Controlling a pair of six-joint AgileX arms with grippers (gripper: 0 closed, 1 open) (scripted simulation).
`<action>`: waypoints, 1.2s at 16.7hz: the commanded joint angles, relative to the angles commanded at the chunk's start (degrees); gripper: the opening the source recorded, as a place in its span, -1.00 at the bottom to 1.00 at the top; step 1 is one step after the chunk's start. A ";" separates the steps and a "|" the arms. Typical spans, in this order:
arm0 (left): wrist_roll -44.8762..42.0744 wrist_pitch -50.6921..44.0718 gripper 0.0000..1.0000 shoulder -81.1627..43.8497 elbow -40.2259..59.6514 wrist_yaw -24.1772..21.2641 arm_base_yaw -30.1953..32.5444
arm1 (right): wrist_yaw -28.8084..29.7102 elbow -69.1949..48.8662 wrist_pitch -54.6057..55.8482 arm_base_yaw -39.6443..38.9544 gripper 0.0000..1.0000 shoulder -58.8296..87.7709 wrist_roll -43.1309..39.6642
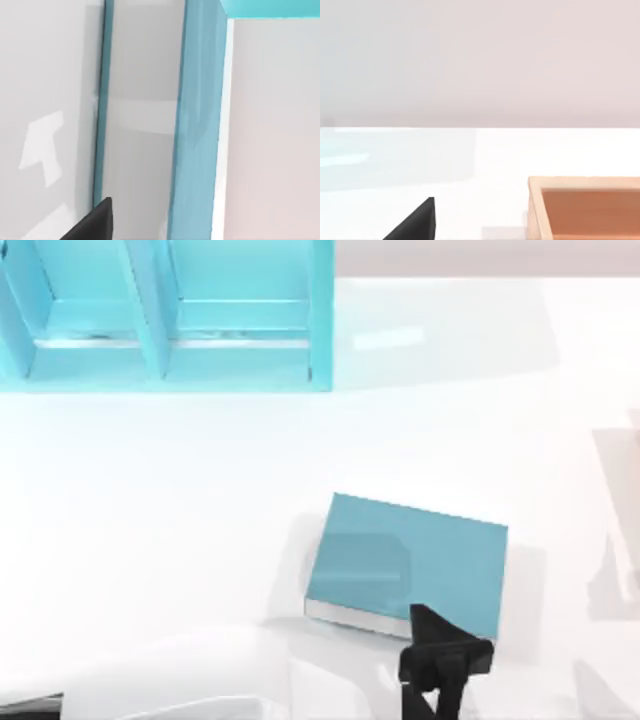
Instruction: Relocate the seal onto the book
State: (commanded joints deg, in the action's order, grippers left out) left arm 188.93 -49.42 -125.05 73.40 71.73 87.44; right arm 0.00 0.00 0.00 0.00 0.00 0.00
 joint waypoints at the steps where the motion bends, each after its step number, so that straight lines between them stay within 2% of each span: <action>1: 4.14 -4.53 1.00 -0.28 0.96 -0.06 1.17 | 0.00 0.00 0.00 0.00 1.00 0.00 0.00; 5: 18.15 -20.43 1.00 -0.98 4.11 -0.37 5.04 | 0.00 0.00 0.00 0.00 1.00 0.00 0.00; 9: 25.36 -28.77 1.00 -1.14 5.74 -0.66 7.06 | 0.00 0.00 0.00 0.00 1.00 0.00 0.00; 16: 25.37 -29.16 1.00 -0.75 5.54 -0.78 6.70 | 0.00 0.00 0.00 0.00 1.00 0.00 0.00; 20: 17.97 -26.34 1.00 3.89 1.97 -3.08 3.26 | 0.00 0.00 0.00 0.00 1.00 0.00 0.00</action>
State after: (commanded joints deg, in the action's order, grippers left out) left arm 206.90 -75.76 -121.16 75.37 68.65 90.71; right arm 0.00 0.00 0.00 0.00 0.00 0.00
